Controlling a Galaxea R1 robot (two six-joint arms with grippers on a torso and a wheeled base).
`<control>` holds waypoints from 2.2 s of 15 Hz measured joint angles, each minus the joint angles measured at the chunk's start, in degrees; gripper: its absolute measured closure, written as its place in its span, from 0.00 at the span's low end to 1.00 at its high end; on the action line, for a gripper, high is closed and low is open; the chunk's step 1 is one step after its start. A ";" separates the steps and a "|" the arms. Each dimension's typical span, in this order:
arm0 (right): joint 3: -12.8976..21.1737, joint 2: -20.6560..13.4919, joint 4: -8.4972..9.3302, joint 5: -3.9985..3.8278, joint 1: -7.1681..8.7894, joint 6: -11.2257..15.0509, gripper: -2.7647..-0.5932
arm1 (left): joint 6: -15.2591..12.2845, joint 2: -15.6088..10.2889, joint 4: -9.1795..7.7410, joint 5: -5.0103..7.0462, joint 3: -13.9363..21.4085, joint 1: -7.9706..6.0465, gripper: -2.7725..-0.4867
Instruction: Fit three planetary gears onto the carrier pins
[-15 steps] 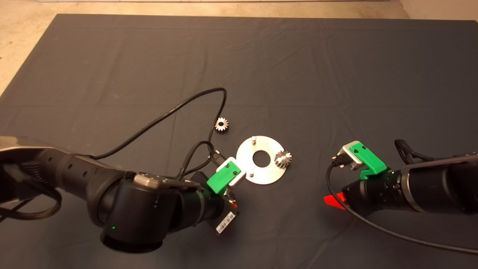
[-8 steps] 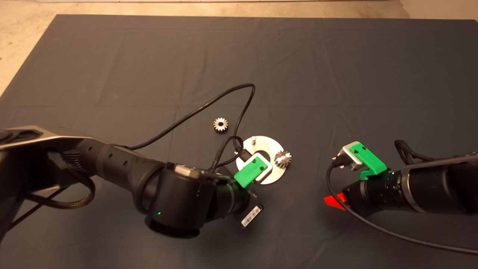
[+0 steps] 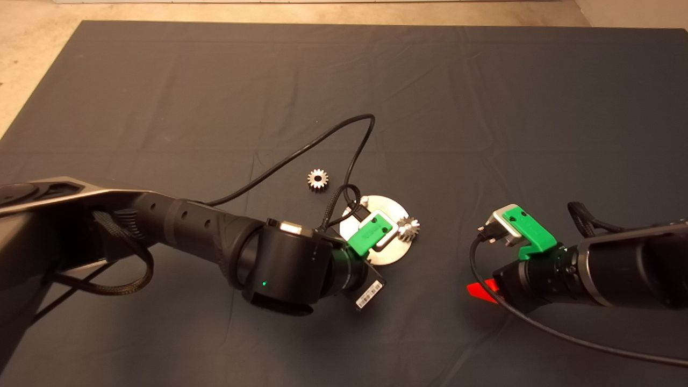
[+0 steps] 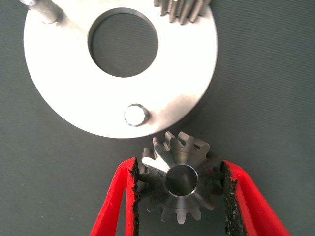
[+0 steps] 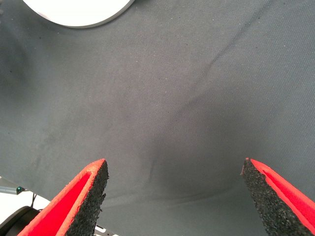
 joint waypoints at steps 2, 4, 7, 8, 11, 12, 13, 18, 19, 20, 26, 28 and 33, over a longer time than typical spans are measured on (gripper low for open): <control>0.00 0.00 0.02 0.00 0.00 0.01 0.34 | 0.77 0.09 -0.82 0.00 -0.45 -1.04 0.86; 0.00 0.00 0.09 0.00 0.00 0.01 0.34 | 1.29 0.17 -1.90 0.00 -0.48 -2.06 0.86; 0.00 0.00 0.16 0.02 0.00 0.00 0.34 | 1.84 0.37 -4.24 -0.02 -0.56 -4.13 0.86; 0.00 0.00 0.17 0.00 0.00 0.01 0.34 | 1.87 0.38 -4.71 -0.02 -0.56 -4.79 0.86; 0.00 0.00 0.20 0.02 0.00 0.01 0.34 | 2.04 0.39 -5.52 -0.02 -0.62 -5.71 0.86; 0.00 0.00 0.20 0.00 0.00 0.01 0.34 | 2.06 0.41 -5.86 -0.02 -0.88 -5.75 0.86; 0.00 0.00 0.24 0.00 0.00 0.00 0.34 | 2.06 0.42 -6.09 -0.02 -1.27 -5.75 0.86; 0.00 0.02 0.39 0.00 0.00 0.00 0.34 | 2.11 1.62 -6.26 -0.02 -2.62 -5.89 0.86; 0.02 0.02 0.39 0.02 0.00 0.00 0.34 | 2.11 2.10 -6.28 -0.03 -3.09 -5.89 0.86; 0.02 0.02 0.39 0.00 0.00 0.01 0.34 | 2.11 2.35 -6.28 -0.03 -3.39 -5.89 0.86; 0.02 0.00 0.39 0.02 0.00 0.01 0.34 | 2.11 2.96 -6.30 -0.04 -4.16 -5.86 0.87; 0.05 0.00 0.39 0.01 0.00 0.01 0.34 | 2.11 2.99 -6.28 -0.03 -4.22 -5.86 0.87; 0.13 0.00 0.39 0.00 0.00 0.01 0.34 | 2.12 3.45 -6.17 -0.03 -4.26 -5.65 0.87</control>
